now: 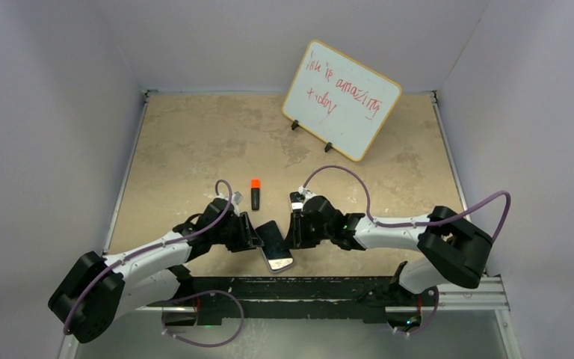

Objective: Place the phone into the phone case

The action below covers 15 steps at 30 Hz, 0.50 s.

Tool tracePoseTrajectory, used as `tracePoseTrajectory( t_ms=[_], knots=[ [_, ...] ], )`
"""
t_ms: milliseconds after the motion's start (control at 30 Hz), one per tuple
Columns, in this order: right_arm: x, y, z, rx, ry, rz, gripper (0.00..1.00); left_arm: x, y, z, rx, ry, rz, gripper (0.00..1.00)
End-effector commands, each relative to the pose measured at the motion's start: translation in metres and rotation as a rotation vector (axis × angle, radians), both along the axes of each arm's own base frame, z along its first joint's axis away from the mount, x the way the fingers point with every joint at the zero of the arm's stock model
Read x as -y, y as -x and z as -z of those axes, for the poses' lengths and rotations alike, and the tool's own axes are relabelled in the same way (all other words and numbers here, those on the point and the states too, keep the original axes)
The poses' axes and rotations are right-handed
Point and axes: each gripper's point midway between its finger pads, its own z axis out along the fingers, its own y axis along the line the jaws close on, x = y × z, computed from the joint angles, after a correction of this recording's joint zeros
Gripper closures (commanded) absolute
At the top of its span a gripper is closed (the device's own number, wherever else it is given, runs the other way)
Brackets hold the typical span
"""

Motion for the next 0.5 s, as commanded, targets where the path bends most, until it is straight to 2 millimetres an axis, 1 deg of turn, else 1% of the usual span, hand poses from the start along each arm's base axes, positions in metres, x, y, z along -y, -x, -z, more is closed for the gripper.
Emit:
tracePoseTrajectory(
  t_ms=[0,100,167,233,333,467],
  knots=[
    [-0.008,-0.004,-0.020,0.024,-0.040,-0.001,0.59,0.009,-0.010,-0.012,0.043,0.038,-0.001,0.67],
    [-0.010,-0.007,-0.019,0.035,-0.046,0.001,0.43,0.008,-0.009,-0.010,0.033,0.034,-0.004,0.68],
    [-0.016,-0.007,-0.019,0.034,-0.063,-0.015,0.36,0.007,-0.012,-0.012,0.044,0.023,-0.006,0.68],
    [-0.021,-0.010,-0.019,0.042,-0.078,-0.020,0.30,0.005,-0.015,-0.016,0.063,-0.002,0.001,0.67],
    [-0.027,-0.010,-0.018,0.036,-0.095,-0.026,0.27,0.004,-0.017,-0.018,0.069,-0.012,0.001,0.67],
    [-0.035,-0.005,-0.020,0.014,-0.140,-0.053,0.25,0.004,-0.010,-0.008,0.038,0.005,-0.002,0.68]
  ],
)
